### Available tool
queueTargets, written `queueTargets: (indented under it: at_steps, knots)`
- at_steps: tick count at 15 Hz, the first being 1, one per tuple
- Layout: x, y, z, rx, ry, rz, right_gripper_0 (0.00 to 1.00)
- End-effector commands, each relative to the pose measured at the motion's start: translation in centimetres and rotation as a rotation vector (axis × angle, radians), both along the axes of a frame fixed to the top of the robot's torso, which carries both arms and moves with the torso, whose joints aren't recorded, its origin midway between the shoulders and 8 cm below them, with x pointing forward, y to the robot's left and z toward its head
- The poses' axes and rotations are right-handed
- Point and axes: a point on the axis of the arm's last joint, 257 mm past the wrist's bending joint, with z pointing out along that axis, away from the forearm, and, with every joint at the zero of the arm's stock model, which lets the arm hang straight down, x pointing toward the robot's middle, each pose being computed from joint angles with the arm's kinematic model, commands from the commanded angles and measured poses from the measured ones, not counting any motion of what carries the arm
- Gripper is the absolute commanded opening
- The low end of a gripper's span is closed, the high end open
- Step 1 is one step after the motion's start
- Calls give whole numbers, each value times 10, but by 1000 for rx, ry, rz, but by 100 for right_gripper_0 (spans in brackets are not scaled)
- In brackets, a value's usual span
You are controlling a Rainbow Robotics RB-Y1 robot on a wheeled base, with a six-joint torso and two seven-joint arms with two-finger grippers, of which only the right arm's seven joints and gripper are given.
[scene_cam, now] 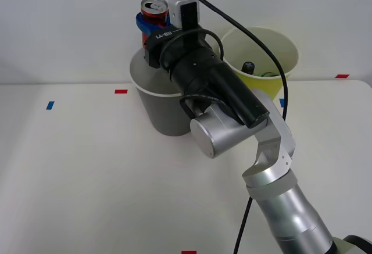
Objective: Put cans in the gray bin, plastic bottles in the light green bin
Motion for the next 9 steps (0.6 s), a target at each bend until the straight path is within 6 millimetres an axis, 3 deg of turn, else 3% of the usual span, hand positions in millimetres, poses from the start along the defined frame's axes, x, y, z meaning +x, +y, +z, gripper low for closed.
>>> queueTargets:
  at_steps: [1,3,4,9]
  knots:
    - [0,0,-1,10,7,3,69]
    - [0,0,0,14,9,5,94]
    - [-1,0,1,18,7,6,100]
    - [-4,3,4,33,1,20,100]
